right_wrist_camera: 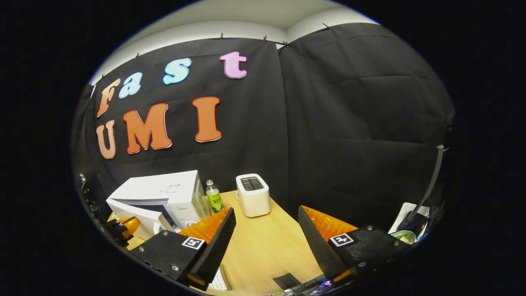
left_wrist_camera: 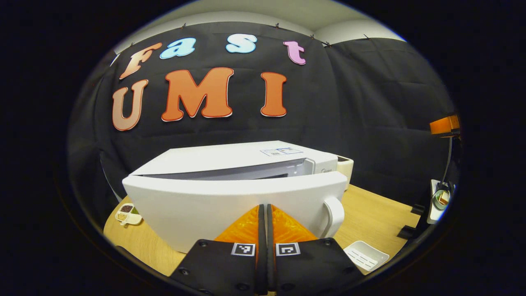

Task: Open the microwave oven with the left hand, put the food in, and close the microwave oven.

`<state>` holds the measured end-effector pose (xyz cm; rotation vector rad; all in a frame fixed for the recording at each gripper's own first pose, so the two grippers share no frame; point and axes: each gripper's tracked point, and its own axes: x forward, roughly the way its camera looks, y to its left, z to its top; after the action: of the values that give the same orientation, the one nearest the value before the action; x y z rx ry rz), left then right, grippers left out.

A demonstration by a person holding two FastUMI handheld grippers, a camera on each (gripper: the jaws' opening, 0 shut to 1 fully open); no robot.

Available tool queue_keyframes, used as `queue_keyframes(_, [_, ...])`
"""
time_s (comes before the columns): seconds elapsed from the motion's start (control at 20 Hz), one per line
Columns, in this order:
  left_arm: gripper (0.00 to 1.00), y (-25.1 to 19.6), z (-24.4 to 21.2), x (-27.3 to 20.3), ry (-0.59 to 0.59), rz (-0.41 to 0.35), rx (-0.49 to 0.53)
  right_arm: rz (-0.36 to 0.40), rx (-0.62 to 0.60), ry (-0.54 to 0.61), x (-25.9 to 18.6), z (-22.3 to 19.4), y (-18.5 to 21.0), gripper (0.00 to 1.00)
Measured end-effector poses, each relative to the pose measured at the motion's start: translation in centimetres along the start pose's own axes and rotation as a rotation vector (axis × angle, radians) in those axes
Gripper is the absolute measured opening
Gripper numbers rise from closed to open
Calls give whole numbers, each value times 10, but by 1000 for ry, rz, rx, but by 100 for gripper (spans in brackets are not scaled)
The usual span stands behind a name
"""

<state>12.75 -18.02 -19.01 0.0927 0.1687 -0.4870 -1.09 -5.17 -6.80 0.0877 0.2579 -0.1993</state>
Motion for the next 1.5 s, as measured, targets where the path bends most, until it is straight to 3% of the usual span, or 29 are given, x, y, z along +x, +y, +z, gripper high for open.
queue_keyframes(0.4, [4,-2,-8,41,36,104,-23,-69,31,21,-6,-2,-33,95])
queue_keyframes(0.45, [0,-7,-8,43,37,91,-41,-74,36,22,-6,-2,-35,95])
queue_keyframes(0.5, [5,-14,-6,48,34,73,-40,-81,39,19,-8,-1,-37,95])
queue_keyframes(0.75, [4,-19,-11,68,63,84,27,-108,57,9,-14,3,-44,95])
queue_keyframes(0.8, [4,-33,-18,71,67,33,-14,-112,57,11,-15,3,-44,95])
queue_keyframes(0.9, [4,-45,-23,72,105,14,5,-114,54,15,-18,4,-46,95])
queue_keyframes(1.15, [4,-39,12,49,59,4,-26,-58,24,21,-16,8,-25,95])
queue_keyframes(1.35, [4,-10,44,9,68,9,-102,17,14,16,-10,14,3,95])
queue_keyframes(1.5, [4,28,91,-30,15,63,-114,75,-4,6,-3,22,24,95])
